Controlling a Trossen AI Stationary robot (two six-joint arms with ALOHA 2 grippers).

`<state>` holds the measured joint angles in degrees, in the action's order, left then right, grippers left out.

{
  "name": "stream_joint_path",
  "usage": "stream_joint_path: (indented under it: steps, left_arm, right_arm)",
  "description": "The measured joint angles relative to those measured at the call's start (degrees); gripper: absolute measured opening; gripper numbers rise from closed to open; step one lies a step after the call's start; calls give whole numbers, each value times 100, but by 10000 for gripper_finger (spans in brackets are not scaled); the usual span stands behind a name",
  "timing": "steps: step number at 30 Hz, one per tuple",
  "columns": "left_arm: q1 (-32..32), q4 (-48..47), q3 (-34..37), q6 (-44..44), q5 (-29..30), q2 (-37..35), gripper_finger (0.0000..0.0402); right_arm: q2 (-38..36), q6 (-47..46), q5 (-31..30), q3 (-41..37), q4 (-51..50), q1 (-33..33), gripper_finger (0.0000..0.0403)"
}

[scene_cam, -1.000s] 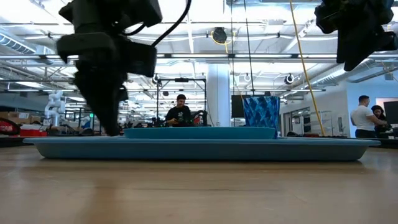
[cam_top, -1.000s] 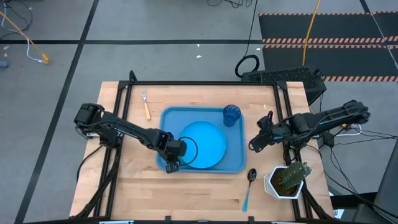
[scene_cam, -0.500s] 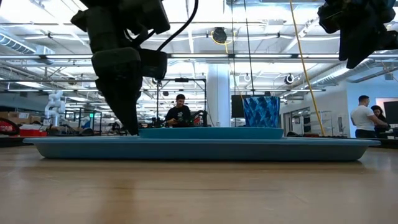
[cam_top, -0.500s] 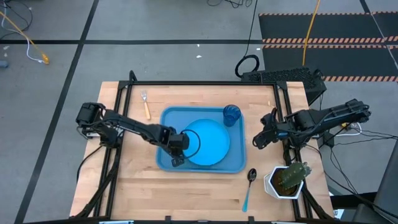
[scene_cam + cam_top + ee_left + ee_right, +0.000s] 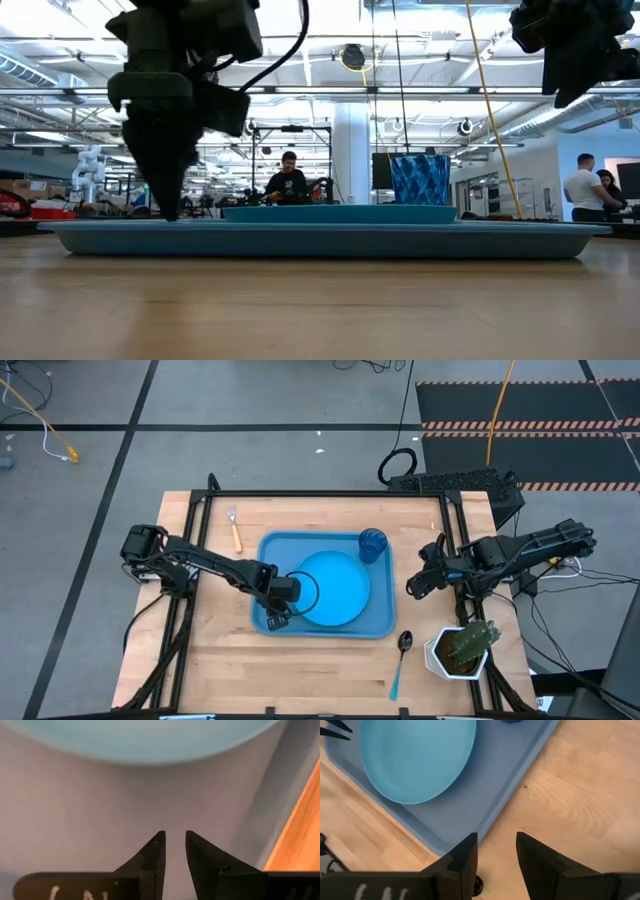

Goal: Pick and place plate/cup/fork/spoon on tray
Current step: Put the brown fork on the blue tray to the left of the blue plate

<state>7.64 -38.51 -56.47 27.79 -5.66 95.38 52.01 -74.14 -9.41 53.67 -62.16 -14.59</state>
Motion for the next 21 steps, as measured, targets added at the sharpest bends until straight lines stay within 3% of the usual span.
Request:
stream_joint_path:
  steps: [8, 12, 21]
  left_arm:
    - [-324, -885, -44, 282, 14, -615, 76]
    - [-553, -1206, -44, 482, 260, -1007, 76]
    - [-1369, -2414, -44, 835, 1056, -1732, 76]
  right_arm:
    - [25, 315, 7, 0, 649, 0, 128]
    - [51, 763, -137, 0, 1193, -2, 128]
    - [68, 471, -409, 0, 2102, -2, 128]
